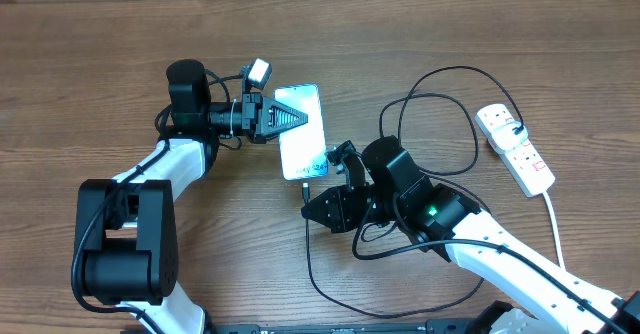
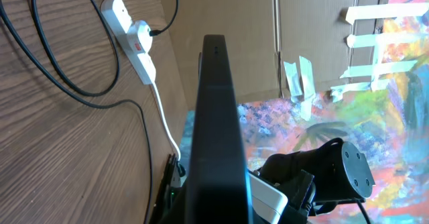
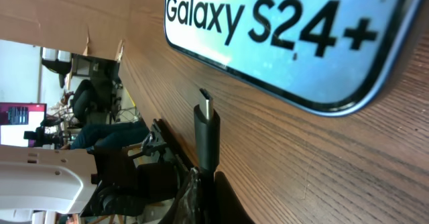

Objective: Plug charger to phone and switch on socket

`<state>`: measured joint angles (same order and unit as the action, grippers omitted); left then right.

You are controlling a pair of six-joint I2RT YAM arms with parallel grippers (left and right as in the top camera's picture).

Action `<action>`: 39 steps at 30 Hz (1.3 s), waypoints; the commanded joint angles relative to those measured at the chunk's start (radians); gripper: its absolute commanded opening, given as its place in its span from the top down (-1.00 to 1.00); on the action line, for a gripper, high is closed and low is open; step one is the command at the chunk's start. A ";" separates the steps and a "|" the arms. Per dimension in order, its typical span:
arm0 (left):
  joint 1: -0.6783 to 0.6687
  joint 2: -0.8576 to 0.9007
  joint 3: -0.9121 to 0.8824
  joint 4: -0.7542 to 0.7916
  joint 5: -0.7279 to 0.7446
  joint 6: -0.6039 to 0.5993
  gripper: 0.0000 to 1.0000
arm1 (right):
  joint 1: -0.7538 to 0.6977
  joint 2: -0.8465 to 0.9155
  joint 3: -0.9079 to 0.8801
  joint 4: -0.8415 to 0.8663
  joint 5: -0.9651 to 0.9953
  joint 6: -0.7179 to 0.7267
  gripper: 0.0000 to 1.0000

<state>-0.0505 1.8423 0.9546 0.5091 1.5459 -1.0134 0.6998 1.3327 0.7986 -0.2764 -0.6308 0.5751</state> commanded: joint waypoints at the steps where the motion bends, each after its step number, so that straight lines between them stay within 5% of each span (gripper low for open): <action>1: -0.002 0.002 0.023 0.005 0.034 -0.023 0.92 | -0.006 -0.008 0.020 0.012 -0.045 -0.026 0.92; 8: -0.002 0.002 0.023 0.036 0.034 -0.022 0.92 | -0.006 -0.008 0.020 -0.012 -0.038 -0.054 0.92; 16: 0.007 0.002 0.023 0.047 0.034 -0.018 0.92 | -0.006 -0.008 0.020 -0.476 0.602 0.124 0.92; 21: 0.013 0.002 0.023 0.046 0.034 -0.018 0.92 | -0.006 0.005 0.020 -0.457 0.769 0.158 0.89; 31: 0.045 0.002 0.023 0.046 0.034 -0.023 0.92 | -0.006 0.178 0.021 -0.374 0.768 0.256 -0.11; 35: 0.116 0.002 0.023 0.045 0.034 -0.031 0.92 | -0.006 0.180 0.038 -0.376 0.769 0.259 -0.36; 39: 0.176 0.002 0.023 0.045 0.034 -0.031 0.92 | -0.006 0.180 0.088 -0.375 0.756 0.259 -0.38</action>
<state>0.0887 1.8423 0.9546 0.5472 1.5532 -1.0252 0.6991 1.5215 0.8295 -0.6579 0.1158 0.8192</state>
